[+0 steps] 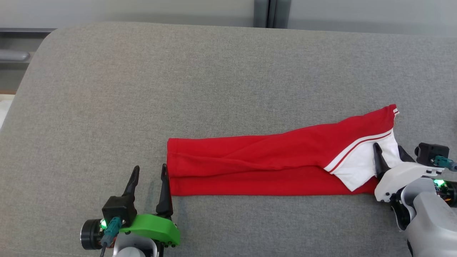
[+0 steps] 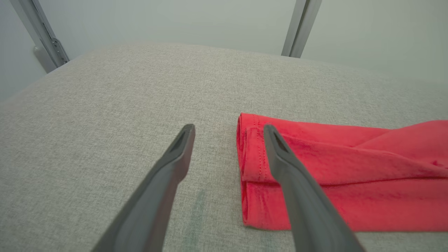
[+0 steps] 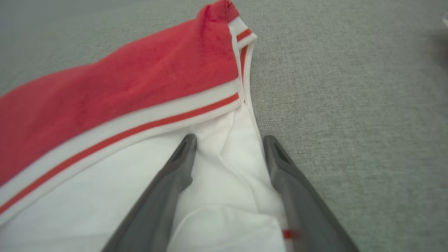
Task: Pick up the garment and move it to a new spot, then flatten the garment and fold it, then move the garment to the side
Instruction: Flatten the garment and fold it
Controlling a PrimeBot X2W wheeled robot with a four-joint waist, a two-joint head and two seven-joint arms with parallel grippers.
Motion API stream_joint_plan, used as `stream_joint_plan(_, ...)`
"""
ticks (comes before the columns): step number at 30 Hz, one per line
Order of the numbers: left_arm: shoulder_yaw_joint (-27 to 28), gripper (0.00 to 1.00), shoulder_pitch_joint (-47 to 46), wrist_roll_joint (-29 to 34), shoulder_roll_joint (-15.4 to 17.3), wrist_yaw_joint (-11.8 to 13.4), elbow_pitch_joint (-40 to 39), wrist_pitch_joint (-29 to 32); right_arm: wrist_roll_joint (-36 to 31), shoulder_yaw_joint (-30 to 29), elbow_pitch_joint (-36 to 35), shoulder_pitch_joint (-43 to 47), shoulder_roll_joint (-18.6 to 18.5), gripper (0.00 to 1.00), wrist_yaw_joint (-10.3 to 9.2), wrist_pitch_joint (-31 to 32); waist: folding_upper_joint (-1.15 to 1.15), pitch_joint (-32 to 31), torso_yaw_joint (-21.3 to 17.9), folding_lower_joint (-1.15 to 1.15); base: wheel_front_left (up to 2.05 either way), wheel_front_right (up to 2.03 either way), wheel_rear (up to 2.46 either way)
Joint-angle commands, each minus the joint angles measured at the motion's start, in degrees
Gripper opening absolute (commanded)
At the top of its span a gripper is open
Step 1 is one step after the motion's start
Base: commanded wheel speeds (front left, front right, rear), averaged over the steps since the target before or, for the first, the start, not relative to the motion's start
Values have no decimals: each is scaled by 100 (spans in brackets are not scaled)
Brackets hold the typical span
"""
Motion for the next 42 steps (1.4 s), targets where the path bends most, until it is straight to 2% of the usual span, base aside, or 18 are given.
stream_joint_plan(1, 2, 100, -21, -34, 25, 34, -2, 2, 28, -28, 323, 218, -16, 0, -22, 97, 0, 20, -21, 0, 0, 0, 0)
stream_joint_plan(5, 30, 100, 46, 4, 24, 28, 21, 2, 109, -285, 567, 275, -163, 0, -42, -49, 0, 5, -205, 0, 0, 0, 0)
stream_joint_plan(9, 35, 100, 38, 38, 24, -21, 51, 2, 160, -613, 316, 273, -322, 0, -51, -164, 0, -43, -432, 0, 0, 0, 0)
stream_joint_plan(13, -3, 100, -1, -6, 25, -16, 74, 2, 128, -892, -715, 360, -194, 0, -15, -188, 0, -126, -634, 0, 0, 0, 0)
stream_joint_plan(16, -61, 100, -15, -55, 25, 4, 98, 2, 213, -812, -1597, 625, 8, 0, -14, -189, 0, -196, -724, 0, 0, 0, 0)
stream_joint_plan(22, -151, 100, 51, -77, 26, 17, 136, 2, 565, 155, -2985, 1034, 436, 0, -13, -190, 0, -309, -716, 0, 0, 0, 0)
stream_joint_plan(27, -225, 100, 127, -75, 25, 14, 140, 2, 1085, 1203, -3453, 1177, 602, 0, -13, -191, 0, -357, -446, 0, 0, 0, 0)
stream_joint_plan(37, -468, 100, 138, -84, 25, 43, 134, 3, 1967, 2785, -3088, 721, 718, 0, -14, -183, 0, -352, 488, 0, 0, 0, 0)
stream_joint_plan(42, -591, 100, 171, -100, 24, 61, 150, 2, 2310, 3238, -2846, 452, 718, 0, -14, -194, 0, -356, 847, 0, 0, 0, 0)
